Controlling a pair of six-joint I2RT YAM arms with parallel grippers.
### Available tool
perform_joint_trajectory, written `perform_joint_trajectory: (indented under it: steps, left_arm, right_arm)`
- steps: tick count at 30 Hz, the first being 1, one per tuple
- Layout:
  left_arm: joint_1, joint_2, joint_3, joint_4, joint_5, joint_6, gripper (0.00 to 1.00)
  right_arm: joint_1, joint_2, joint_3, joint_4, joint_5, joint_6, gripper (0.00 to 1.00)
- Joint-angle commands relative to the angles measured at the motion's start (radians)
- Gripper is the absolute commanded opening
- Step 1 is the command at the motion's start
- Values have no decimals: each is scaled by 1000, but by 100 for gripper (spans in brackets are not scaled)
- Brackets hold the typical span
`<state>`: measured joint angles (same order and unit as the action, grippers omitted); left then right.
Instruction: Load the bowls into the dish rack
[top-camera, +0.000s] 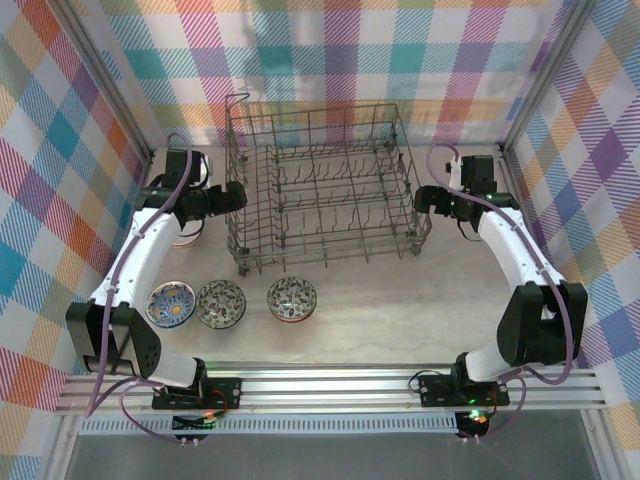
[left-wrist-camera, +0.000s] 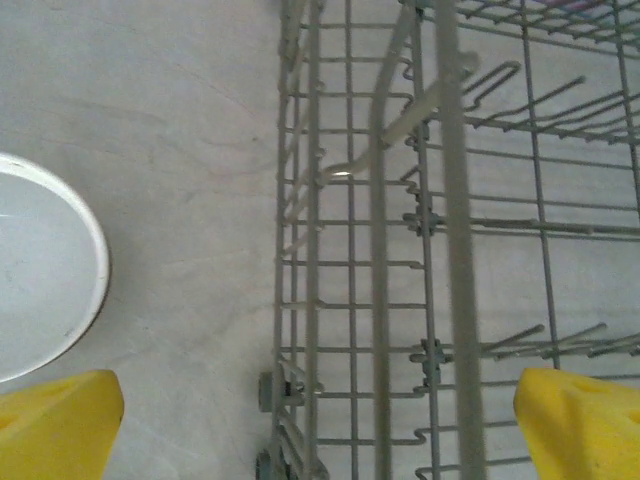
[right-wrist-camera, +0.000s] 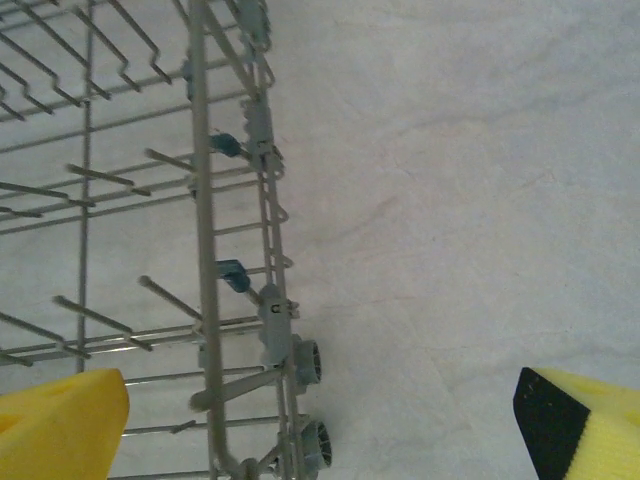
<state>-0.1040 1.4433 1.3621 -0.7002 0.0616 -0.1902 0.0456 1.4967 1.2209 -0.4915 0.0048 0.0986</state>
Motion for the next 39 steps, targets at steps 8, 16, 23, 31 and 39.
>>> perform_joint_trajectory:
  steps: [8, 16, 23, 31, 39]
  left_arm:
    - [-57, 24, 54, -60, 82, 24, 100]
    - [-98, 45, 66, -84, 89, 23, 100]
    - [-141, 56, 74, -98, 85, 25, 100]
    - [-184, 60, 81, -94, 90, 20, 100]
    - [-224, 86, 110, -88, 72, 19, 100]
  right_arm:
    - [5, 117, 132, -126, 149, 17, 99]
    - [-3, 145, 179, -160, 294, -12, 99]
    - [-56, 206, 234, -200, 328, -7, 99]
    - [-129, 210, 250, -197, 313, 10, 99]
    - [-194, 203, 220, -186, 306, 35, 99]
